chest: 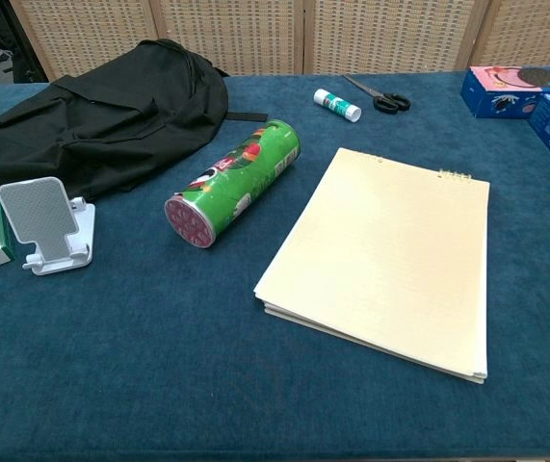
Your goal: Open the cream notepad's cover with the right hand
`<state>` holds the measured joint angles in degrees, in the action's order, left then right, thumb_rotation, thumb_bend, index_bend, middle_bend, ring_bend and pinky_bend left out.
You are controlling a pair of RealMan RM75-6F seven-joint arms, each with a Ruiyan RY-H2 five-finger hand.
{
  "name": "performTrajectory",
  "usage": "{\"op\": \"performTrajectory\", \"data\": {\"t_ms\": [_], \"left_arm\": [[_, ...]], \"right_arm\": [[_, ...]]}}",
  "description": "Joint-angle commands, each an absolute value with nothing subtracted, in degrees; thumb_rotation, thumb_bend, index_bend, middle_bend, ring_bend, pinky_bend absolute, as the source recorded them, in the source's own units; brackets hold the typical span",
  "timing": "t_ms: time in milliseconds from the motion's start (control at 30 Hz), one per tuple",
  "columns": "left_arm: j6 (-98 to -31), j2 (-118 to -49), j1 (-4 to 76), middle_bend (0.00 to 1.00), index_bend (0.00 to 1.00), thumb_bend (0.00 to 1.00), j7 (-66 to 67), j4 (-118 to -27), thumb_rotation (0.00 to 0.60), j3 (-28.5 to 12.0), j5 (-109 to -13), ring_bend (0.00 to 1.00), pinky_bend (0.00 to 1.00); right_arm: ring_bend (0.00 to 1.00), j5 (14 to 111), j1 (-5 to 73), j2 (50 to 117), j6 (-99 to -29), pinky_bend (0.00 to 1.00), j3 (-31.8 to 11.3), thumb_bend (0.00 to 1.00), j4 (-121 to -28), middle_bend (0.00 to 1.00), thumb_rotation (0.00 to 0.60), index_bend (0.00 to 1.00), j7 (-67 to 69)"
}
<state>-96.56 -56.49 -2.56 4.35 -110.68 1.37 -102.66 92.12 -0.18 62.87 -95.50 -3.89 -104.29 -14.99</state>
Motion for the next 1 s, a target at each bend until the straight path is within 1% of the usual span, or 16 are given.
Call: {"op": "performTrajectory", "data": {"t_ms": [33, 200, 400, 600, 767, 900, 1000], "left_arm": [[-96.47, -56.28, -2.60, 0.00, 0.00, 0.00, 4.12, -110.73, 0.600, 1.49, -102.46, 0.00, 0.00], [-97.18, -56.10, -2.97, 0.00, 0.00, 0.00, 3.76, -110.68, 0.600, 1.60, -102.58, 0.00, 0.00], [-98.31, -55.89, -3.44, 0.00, 0.00, 0.00, 2.91, -110.44, 0.600, 1.57, -102.74, 0.00, 0.00], [-98.77, -55.51, -3.58, 0.00, 0.00, 0.00, 1.94, -110.39, 0.600, 1.46, -102.52, 0.00, 0.00], [-99.47, -55.10, -3.84, 0.00, 0.00, 0.00, 0.70, -110.42, 0.600, 1.41, -102.40, 0.00, 0.00], [-99.16, -54.86, -3.73, 0.00, 0.00, 0.00, 0.26, -110.42, 0.600, 1.41, -102.11, 0.00, 0.00], [-98.37, -54.72, -3.41, 0.00, 0.00, 0.00, 0.27, -110.60, 0.600, 1.49, -101.99, 0.00, 0.00]], "right_arm": [[0.00, 92.23, -0.18, 62.84, -95.45, 0.00, -3.95, 0.00, -104.21, 0.00, 0.600, 0.00, -14.53], [0.00, 92.86, -0.19, 62.53, -95.33, 0.00, -3.85, 0.00, -104.20, 0.00, 0.600, 0.00, -14.00], [0.00, 97.41, 0.75, 62.71, -94.73, 0.00, -2.64, 0.00, -102.76, 0.00, 0.600, 0.01, -11.28], [0.00, 103.13, 2.96, 65.16, -91.44, 0.00, -0.57, 0.00, -100.48, 0.00, 0.600, 0.14, -12.66], [0.00, 108.16, 6.10, 68.19, -87.60, 0.00, 0.75, 0.00, -97.70, 0.00, 0.600, 0.30, -12.99], [0.00, 109.82, 8.68, 71.15, -83.27, 0.00, 1.23, 0.05, -96.78, 0.00, 0.600, 0.34, -14.92], [0.00, 109.61, 10.78, 72.59, -78.65, 0.00, 1.51, 0.05, -97.41, 0.00, 0.600, 0.35, -17.28]]}}
